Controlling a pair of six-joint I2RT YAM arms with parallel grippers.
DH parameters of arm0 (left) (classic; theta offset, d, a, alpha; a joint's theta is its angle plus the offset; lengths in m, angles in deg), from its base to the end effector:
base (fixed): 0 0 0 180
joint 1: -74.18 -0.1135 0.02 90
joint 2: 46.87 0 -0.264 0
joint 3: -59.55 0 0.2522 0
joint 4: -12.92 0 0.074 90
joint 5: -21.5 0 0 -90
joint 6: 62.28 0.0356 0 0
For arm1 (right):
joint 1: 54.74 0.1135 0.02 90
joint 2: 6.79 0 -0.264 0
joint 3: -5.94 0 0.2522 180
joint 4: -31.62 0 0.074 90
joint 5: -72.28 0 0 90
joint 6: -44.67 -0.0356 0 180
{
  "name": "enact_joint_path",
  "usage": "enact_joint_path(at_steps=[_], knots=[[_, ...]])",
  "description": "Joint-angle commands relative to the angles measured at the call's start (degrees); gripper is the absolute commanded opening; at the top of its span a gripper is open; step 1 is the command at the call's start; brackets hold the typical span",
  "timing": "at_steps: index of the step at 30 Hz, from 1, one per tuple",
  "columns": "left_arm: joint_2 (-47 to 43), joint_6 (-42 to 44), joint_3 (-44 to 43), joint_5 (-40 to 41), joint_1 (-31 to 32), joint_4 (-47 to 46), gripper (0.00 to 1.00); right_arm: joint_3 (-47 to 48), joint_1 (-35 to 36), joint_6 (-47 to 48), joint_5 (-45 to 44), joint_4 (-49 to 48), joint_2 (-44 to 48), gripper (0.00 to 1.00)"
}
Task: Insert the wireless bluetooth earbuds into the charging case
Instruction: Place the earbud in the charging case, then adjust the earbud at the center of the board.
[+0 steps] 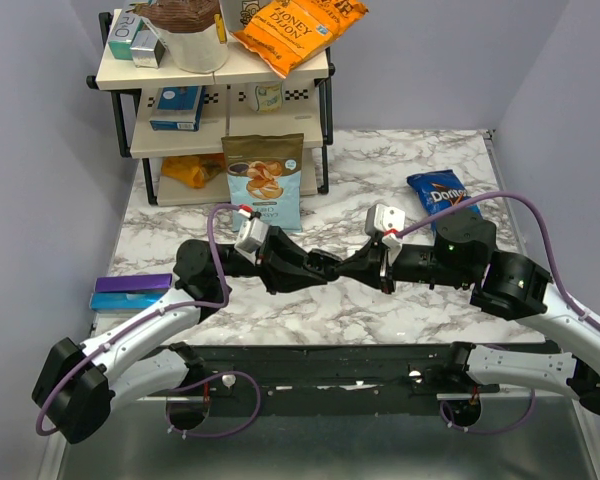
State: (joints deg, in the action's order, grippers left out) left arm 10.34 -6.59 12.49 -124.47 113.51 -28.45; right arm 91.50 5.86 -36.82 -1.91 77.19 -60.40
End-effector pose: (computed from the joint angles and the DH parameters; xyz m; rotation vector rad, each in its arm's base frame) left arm 0.1403 -0.1531 0.3397 1.0438 1.0135 -1.5762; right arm 0.0812 0.1638 0.4340 -1.2358 1.4322 0.8841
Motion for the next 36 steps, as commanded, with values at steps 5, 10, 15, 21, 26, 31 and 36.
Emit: enact_joint_path(at_steps=[5,10,15,21,26,31,36], knots=[[-1.75,2.05,-0.63,4.02,-0.31,-1.56,0.0,-0.51,0.66,-1.31,-2.18,1.67,-0.01,0.28],[-2.19,2.22,0.07,4.64,-0.31,-1.47,0.0,-0.25,0.66,-2.27,-4.65,0.89,0.69,0.43],[-3.85,2.57,1.74,5.69,-0.31,-0.68,0.0,-1.12,0.57,-4.46,-15.17,-1.66,5.06,0.5],[-15.52,7.5,10.08,17.54,-0.31,6.44,0.0,-18.69,0.05,-10.34,-32.86,-16.69,14.76,0.49],[-25.73,7.24,16.76,25.63,-0.13,12.84,0.0,-27.48,-1.53,-20.35,-28.93,-23.27,3.46,0.45],[-38.47,8.81,18.01,34.07,-0.04,23.12,0.0,-28.47,-2.68,-26.78,-26.01,-30.66,-11.67,0.28],[-46.47,9.96,18.18,39.26,0.04,30.87,0.0,-21.7,-5.75,-31.09,-23.56,-30.14,-27.83,0.31]])
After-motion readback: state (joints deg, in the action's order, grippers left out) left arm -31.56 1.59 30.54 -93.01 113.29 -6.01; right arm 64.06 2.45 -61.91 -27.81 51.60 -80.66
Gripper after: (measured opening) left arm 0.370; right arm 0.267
